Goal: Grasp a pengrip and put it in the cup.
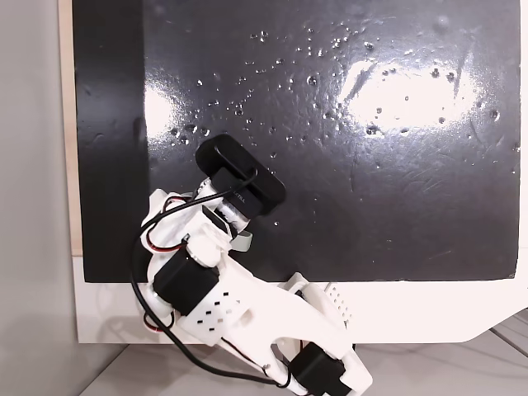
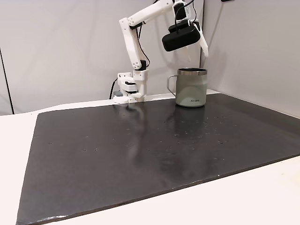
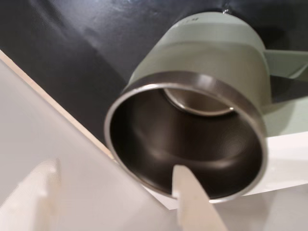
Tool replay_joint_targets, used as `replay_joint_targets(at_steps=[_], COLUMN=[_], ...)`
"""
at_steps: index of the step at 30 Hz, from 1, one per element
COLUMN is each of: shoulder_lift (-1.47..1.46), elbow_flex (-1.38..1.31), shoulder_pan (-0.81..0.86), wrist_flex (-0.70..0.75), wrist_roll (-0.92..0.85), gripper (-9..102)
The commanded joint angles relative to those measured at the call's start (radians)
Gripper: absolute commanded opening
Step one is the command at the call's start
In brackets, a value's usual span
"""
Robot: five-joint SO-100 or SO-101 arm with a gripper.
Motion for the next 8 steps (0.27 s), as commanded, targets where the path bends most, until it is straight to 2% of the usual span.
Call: replay_joint_targets(at_steps=[1,8], shoulder_lift=[0.049,0.055], elbow_flex=[0.0,0.003], shoulder_pan=[-0.012,-0.012], wrist_flex=[-0.034,-0.034], wrist_roll=[-0.012,-0.012], gripper=[29,29])
